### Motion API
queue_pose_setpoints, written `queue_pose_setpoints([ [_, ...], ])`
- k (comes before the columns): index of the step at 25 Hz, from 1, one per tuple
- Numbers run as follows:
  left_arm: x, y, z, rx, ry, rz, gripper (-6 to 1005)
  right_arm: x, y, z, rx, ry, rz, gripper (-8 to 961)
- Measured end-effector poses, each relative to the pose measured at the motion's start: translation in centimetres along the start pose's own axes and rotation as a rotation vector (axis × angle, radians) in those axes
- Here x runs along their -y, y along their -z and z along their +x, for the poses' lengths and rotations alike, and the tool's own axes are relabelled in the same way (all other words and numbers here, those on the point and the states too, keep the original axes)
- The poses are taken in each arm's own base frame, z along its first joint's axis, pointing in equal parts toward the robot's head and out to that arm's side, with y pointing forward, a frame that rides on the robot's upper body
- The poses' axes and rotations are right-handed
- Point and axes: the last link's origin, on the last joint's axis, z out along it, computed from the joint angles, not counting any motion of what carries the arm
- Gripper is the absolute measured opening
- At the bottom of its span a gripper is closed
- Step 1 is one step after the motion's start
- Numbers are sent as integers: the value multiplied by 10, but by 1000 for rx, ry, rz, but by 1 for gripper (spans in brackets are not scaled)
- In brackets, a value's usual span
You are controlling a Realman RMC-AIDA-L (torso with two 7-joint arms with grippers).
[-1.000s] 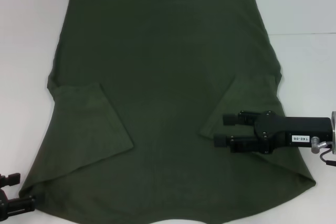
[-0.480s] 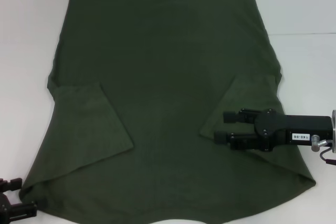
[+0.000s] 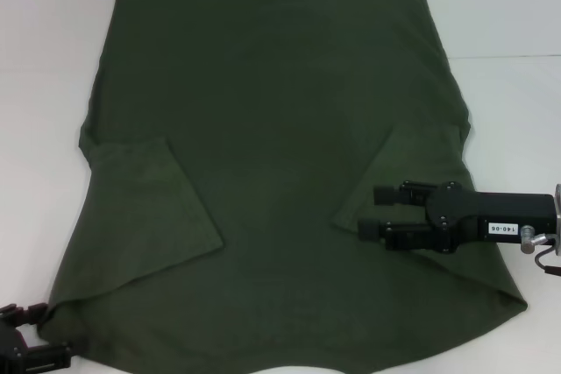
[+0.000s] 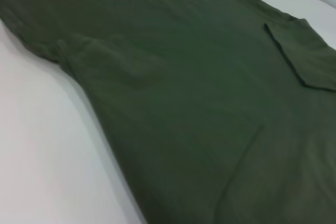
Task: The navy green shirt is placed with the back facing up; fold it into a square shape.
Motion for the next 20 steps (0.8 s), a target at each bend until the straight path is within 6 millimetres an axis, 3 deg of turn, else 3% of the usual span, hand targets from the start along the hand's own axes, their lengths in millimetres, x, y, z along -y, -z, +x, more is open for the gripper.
queue_pose_setpoints([
  [20, -14, -9, 12, -7, -28, -113, 899, 0, 2, 1, 17, -4, 7, 898],
])
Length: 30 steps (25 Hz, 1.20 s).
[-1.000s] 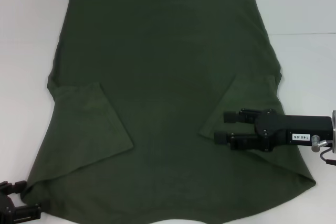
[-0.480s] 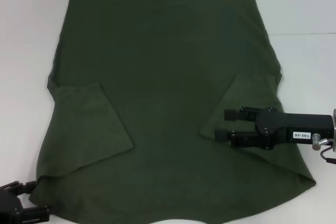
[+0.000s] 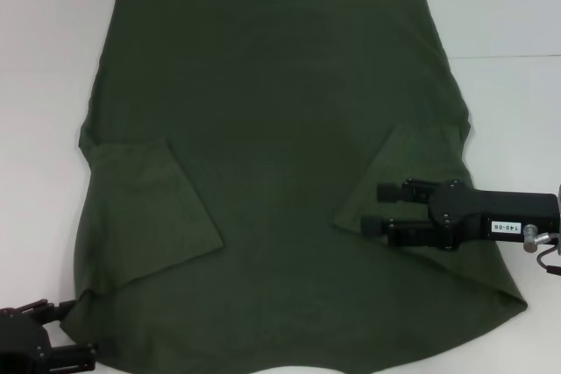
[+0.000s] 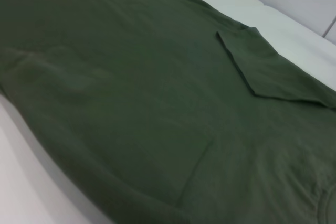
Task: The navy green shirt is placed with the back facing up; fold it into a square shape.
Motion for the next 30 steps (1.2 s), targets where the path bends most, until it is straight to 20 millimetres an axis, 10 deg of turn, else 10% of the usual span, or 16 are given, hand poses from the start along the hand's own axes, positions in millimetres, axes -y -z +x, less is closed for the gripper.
queue_pose_setpoints([
  [18, 5, -2, 7, 20, 1, 12, 762, 0, 3, -1, 20, -1, 2, 897],
  [30, 5, -2, 7, 21, 6, 15, 285, 0, 3, -1, 22, -1, 3, 895],
])
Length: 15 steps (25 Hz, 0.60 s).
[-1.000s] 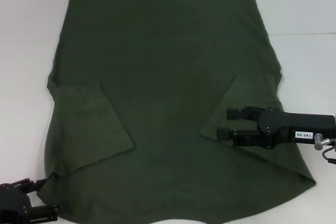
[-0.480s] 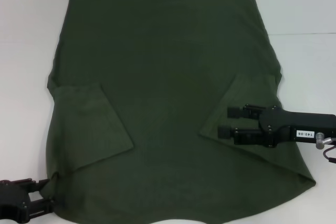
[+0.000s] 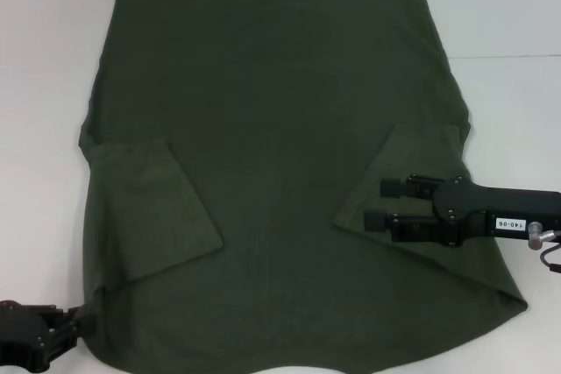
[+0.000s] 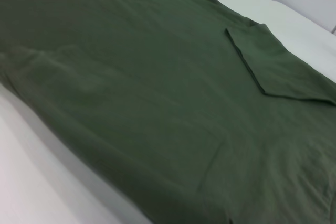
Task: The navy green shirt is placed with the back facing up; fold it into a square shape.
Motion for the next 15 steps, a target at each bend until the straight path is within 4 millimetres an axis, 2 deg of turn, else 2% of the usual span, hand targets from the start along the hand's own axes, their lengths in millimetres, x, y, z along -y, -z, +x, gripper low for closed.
queue_pose_setpoints([
  [4, 0, -1, 0, -1, 1, -3, 127, 0, 0, 0, 0, 0, 0, 895],
  [10, -5, -2, 5, -15, 22, -40, 68, 0, 1, 0, -1, -5, -3, 893],
  [15, -6, -2, 9, -32, 62, -53, 68, -2, 8, 1, -8, -55, -19, 886],
])
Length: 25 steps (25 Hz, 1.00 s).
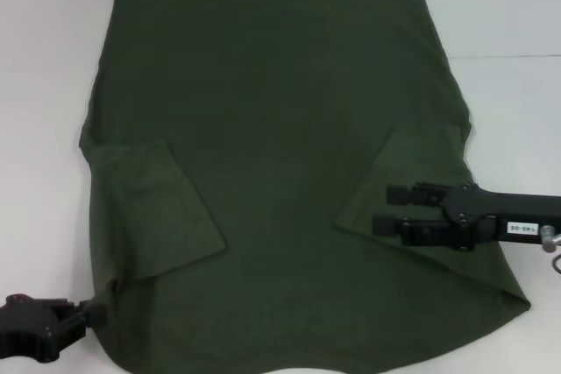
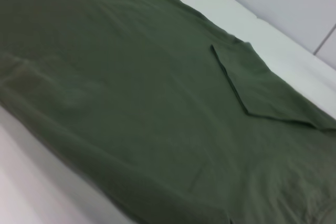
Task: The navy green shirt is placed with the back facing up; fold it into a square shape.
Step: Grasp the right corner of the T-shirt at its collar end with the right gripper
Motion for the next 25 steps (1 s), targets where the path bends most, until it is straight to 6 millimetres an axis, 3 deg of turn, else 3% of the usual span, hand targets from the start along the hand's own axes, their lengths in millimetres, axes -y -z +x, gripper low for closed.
queue_pose_setpoints([
  [13, -5, -9, 3, -97, 104, -49, 68, -3, 62, 12, -36, -269, 58, 882],
  [19, -5, -10, 2, -105, 116, -50, 68, 4, 104, 32, -59, -407, 200, 883],
  [25, -4, -10, 2, -106, 119, -43, 68, 7, 125, 47, -71, -468, 282, 883],
])
